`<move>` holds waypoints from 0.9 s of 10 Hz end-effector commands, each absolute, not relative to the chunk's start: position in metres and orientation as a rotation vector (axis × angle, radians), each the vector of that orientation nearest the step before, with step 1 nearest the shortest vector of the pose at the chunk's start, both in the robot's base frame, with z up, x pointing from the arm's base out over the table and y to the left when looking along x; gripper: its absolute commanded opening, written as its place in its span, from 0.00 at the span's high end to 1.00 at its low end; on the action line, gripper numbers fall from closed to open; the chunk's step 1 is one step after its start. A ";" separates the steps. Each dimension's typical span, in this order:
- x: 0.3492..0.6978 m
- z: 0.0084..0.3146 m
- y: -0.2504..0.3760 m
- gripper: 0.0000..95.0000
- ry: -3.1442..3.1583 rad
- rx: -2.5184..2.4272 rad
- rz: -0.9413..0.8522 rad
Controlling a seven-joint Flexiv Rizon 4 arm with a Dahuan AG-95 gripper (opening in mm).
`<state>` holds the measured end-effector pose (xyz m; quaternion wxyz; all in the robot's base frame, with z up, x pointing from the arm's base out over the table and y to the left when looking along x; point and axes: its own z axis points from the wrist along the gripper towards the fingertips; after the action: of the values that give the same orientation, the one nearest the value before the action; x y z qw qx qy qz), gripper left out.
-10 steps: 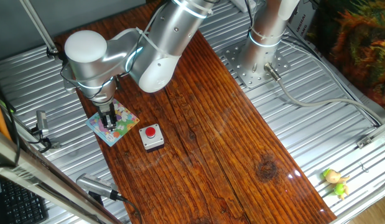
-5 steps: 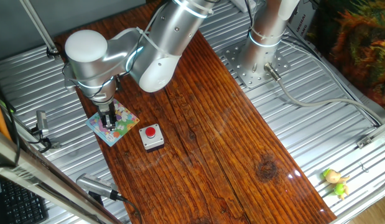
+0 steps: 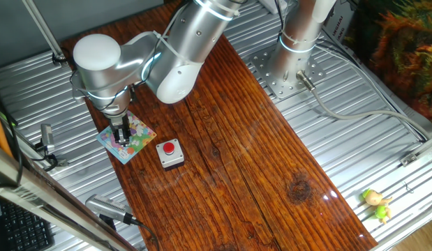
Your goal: Assemble one piece of a puzzle
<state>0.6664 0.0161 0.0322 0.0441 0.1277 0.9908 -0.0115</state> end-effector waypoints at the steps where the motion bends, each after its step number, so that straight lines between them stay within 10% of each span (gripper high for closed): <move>1: 0.667 0.031 0.016 1.00 3.033 0.390 -0.033; 9: 0.669 0.025 0.015 1.00 3.043 0.376 -0.036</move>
<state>0.6698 0.0145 0.0239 0.0382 0.1227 0.9916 -0.0119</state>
